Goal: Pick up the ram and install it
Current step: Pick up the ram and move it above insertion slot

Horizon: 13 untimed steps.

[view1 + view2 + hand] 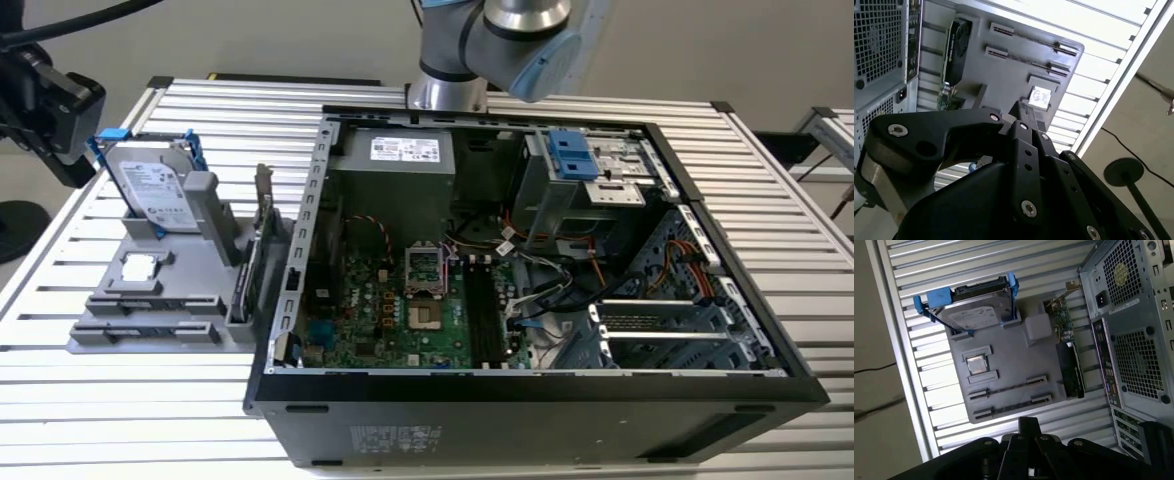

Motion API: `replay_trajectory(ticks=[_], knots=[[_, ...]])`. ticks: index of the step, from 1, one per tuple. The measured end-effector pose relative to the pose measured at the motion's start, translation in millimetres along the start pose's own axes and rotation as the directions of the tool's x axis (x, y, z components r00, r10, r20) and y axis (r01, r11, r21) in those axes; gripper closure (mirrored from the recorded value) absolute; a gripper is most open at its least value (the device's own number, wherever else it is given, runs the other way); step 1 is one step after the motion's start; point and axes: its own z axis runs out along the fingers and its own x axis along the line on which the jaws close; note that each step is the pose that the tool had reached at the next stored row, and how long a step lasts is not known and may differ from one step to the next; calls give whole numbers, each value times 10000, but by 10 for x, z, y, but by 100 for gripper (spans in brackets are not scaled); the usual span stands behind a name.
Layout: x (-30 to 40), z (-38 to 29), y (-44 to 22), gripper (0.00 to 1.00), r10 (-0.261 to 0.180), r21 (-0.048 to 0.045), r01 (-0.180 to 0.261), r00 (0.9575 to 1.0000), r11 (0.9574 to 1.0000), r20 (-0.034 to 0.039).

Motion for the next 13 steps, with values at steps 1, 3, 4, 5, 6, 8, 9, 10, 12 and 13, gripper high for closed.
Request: replay_trajectory(ticks=[1,3,4,5,6,8,9,10,12,13], knots=[[0,0,0,100,15,0,-15,10000,10000,1],[0,0,0,100,60,1,-60,10000,10000,3],[0,0,0,100,92,2,-92,10000,10000,5],[0,0,0,100,129,3,-129,9999,9999,7],[0,0,0,100,167,4,-167,9999,9999,9],[0,0,0,100,249,6,-249,9997,9997,13],[0,0,0,100,299,7,-299,9996,9996,15],[0,0,0,100,353,8,-353,9994,9994,18],[0,0,0,100,468,11,-469,9989,9989,24],[0,0,0,100,525,12,-525,9986,9986,27]])
